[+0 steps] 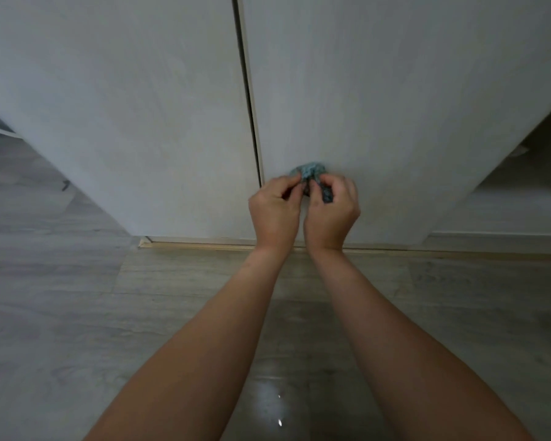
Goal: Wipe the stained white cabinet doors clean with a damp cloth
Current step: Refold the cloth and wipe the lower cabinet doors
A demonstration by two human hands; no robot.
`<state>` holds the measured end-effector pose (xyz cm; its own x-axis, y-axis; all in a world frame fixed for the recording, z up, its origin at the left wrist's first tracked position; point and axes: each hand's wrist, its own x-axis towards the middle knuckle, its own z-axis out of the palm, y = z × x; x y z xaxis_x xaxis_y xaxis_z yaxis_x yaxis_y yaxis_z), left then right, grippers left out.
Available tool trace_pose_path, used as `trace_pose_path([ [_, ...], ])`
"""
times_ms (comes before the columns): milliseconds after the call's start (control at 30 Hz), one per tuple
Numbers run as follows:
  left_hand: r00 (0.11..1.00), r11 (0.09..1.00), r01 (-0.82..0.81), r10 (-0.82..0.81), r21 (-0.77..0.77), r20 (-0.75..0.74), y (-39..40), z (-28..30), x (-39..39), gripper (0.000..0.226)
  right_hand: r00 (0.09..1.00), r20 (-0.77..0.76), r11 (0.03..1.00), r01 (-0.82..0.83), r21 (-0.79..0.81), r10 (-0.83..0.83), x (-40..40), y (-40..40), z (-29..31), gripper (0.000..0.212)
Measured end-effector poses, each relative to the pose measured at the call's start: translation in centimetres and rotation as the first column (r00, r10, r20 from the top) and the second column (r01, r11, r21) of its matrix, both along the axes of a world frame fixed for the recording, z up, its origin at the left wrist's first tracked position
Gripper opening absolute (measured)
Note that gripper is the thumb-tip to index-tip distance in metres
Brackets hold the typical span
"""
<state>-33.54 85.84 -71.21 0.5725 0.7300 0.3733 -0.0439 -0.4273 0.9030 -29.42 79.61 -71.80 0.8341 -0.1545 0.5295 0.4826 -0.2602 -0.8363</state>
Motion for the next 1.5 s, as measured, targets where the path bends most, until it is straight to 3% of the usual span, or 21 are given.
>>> trace_pose_path([
  [100,0.980,0.997,0.005,-0.021,-0.082,-0.197,0.1,-4.1,-0.1,0.018,0.954,-0.299,1.000,0.004,-0.025,-0.011,-0.3,0.7,-5.0,0.008],
  [200,0.854,0.983,0.151,-0.185,-0.108,-0.486,0.1,-7.7,-1.0,0.031,0.705,-0.709,0.999,0.011,-0.043,-0.038,-0.3,0.7,-9.0,0.006],
  [233,0.797,0.968,0.227,-0.247,-0.105,-0.551,-0.1,-8.7,-1.4,0.037,0.632,-0.775,1.000,0.003,-0.018,-0.016,-0.2,0.4,-9.7,0.010],
  [300,0.733,0.949,0.303,-0.294,-0.092,-0.613,0.2,-9.7,-1.7,0.046,0.572,-0.820,1.000,-0.012,0.019,0.023,0.0,0.1,-10.0,0.021],
  [400,0.813,0.972,0.207,-0.234,-0.111,-0.534,0.5,-8.5,-1.7,0.041,0.643,-0.762,0.997,-0.030,0.068,0.071,-0.5,-0.1,-8.5,0.025],
  [533,0.983,0.999,0.040,-0.034,0.029,-0.181,-0.8,-2.8,-0.6,0.025,0.883,-0.463,0.989,-0.005,0.150,0.075,-0.8,-0.6,-2.6,0.014],
  [600,1.000,0.993,0.022,-0.022,0.115,-0.006,-1.5,0.3,0.3,0.021,0.970,-0.244,0.988,0.018,0.153,0.020,0.0,-1.1,0.5,0.012],
  [700,0.995,0.989,0.006,-0.020,0.147,0.095,-2.0,2.0,1.5,0.018,0.999,-0.051,0.992,0.022,0.127,-0.016,1.3,-1.8,1.6,0.009],
  [767,0.997,0.991,-0.012,0.002,0.132,0.071,-2.5,0.3,1.8,0.017,0.997,-0.074,0.994,0.026,0.102,-0.018,1.4,-2.1,0.0,0.007],
  [900,0.986,0.997,0.000,0.012,0.073,-0.166,-2.8,-5.2,1.3,0.018,0.958,-0.285,0.999,0.029,-0.027,-0.035,1.0,-1.8,-6.1,0.002],
  [1067,0.814,0.968,0.197,-0.248,-0.153,-0.525,-2.7,-10.3,0.9,0.030,0.728,-0.684,0.985,-0.080,-0.156,-0.049,0.9,-2.7,-11.4,0.014],
  [1133,0.774,0.952,0.229,-0.304,-0.201,-0.555,-2.4,-11.5,0.8,0.033,0.679,-0.733,0.974,-0.135,-0.180,-0.041,1.0,-3.1,-11.9,0.019],
  [1200,0.799,0.951,0.199,-0.298,-0.239,-0.523,-2.5,-11.2,0.6,0.036,0.699,-0.715,0.979,-0.131,-0.156,-0.021,0.8,-3.5,-11.5,0.020],
  [1300,0.895,0.972,0.157,-0.214,-0.173,-0.390,-3.8,-8.0,0.6,0.032,0.816,-0.579,0.996,-0.050,-0.075,-0.003,0.4,-4.3,-8.5,0.020],
  [1400,0.983,0.993,0.111,-0.114,-0.029,-0.145,-4.9,-3.1,1.9,0.024,0.967,-0.253,0.999,0.030,0.013,-0.026,1.5,-5.0,-3.6,0.016],
  [1500,0.991,0.991,0.103,-0.095,-0.082,0.092,-6.0,0.9,3.7,0.018,0.998,0.033,0.995,0.058,0.075,-0.061,3.1,-5.7,0.5,0.012],
])
